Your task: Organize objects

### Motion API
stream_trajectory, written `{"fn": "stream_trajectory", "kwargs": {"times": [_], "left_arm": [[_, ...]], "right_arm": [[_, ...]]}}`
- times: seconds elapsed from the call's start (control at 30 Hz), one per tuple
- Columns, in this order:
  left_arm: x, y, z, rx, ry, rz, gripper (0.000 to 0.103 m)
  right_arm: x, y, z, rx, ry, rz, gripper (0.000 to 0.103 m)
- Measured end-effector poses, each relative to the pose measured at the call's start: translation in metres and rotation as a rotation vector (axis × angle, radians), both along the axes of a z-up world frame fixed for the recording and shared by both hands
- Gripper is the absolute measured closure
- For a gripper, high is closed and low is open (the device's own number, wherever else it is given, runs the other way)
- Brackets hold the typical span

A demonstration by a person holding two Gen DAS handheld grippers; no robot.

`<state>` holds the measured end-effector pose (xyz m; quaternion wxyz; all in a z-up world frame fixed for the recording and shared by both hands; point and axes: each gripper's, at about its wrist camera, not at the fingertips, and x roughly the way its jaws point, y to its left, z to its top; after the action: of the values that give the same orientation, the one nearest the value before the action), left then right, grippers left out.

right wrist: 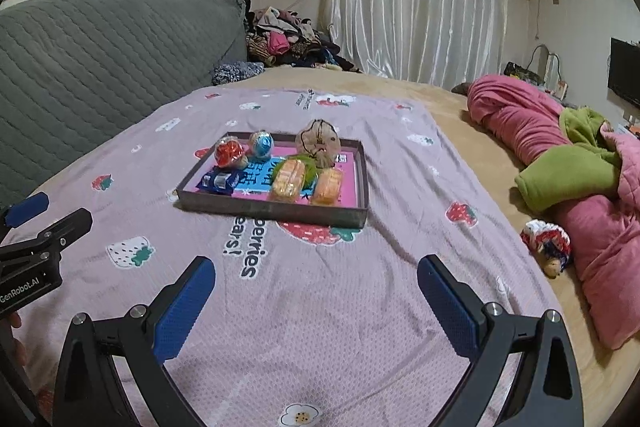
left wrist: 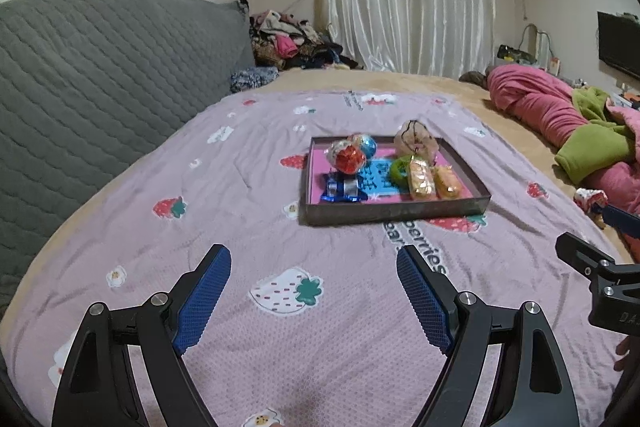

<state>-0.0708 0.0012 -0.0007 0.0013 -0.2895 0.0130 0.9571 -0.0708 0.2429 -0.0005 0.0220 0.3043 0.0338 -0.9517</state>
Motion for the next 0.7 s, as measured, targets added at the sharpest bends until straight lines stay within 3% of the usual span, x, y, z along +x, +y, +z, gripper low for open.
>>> {"fn": "stream_trajectory", "kwargs": {"times": [0.37, 0.7], "left_arm": [[-0.014, -0.001, -0.019, 0.011, -0.017, -0.015, 0.017], [-0.026, 0.003, -0.04, 0.011, -0.044, -0.028, 0.017]], "right_arm": [[-0.003, 0.007, -0.012, -0.008, 0.021, -0.017, 0.001], [-0.017, 0.007, -0.041, -0.007, -0.046, -0.015, 0.001]]}}
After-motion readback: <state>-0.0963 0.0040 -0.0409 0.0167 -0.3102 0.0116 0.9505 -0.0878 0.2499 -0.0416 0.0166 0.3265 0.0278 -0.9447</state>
